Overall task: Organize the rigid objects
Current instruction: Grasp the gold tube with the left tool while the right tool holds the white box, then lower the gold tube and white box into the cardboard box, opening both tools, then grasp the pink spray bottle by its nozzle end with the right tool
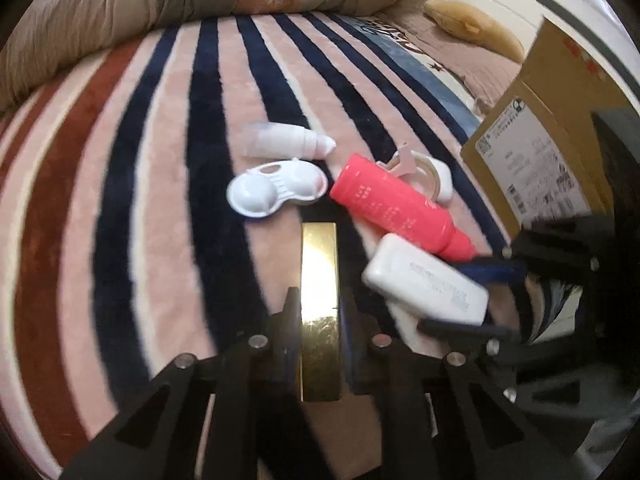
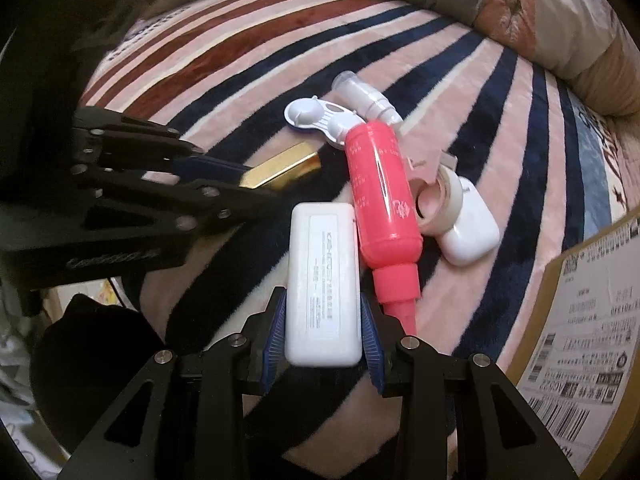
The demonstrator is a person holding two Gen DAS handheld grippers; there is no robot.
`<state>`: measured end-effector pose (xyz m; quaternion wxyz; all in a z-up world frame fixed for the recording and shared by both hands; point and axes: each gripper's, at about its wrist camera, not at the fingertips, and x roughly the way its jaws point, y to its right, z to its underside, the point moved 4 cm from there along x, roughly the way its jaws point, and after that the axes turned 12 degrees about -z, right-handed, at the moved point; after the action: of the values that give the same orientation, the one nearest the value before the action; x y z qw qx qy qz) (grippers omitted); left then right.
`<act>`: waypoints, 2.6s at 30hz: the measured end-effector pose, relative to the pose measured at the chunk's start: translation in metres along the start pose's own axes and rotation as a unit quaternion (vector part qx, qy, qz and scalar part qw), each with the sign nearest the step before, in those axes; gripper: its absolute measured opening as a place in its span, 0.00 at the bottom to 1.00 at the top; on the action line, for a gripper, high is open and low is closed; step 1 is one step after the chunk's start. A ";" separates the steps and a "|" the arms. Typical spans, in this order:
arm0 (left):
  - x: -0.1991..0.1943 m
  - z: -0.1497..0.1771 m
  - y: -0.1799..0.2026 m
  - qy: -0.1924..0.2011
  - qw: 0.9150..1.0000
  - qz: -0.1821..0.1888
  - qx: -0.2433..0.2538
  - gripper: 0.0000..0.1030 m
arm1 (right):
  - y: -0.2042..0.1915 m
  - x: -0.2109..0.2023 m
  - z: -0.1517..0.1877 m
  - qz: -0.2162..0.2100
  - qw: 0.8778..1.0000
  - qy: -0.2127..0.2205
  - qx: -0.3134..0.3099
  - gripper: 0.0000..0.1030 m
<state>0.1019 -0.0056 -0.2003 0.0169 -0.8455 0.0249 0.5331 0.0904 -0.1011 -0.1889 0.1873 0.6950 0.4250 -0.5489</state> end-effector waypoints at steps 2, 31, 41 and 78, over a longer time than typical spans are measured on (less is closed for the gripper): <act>0.003 -0.001 -0.006 -0.001 1.000 -0.001 -0.013 0.15 | -0.001 0.004 -0.006 0.000 1.000 -0.001 -0.007 0.31; -0.172 -0.133 0.191 0.142 0.966 0.118 0.181 0.15 | 0.055 -0.238 0.076 0.106 0.960 0.251 0.062 0.30; -0.107 -0.138 0.237 0.074 0.972 0.055 0.217 0.24 | 0.119 -0.204 0.093 0.098 0.970 0.185 0.122 0.30; -0.020 -0.029 -0.056 0.058 0.997 0.049 -0.020 0.52 | 0.015 -0.009 -0.028 0.068 0.994 0.080 0.038 0.39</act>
<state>0.1227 0.0487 -0.1694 -0.0276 -0.8729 0.0564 0.4839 0.1188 -0.0926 -0.1742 0.1632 0.7708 0.3693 -0.4928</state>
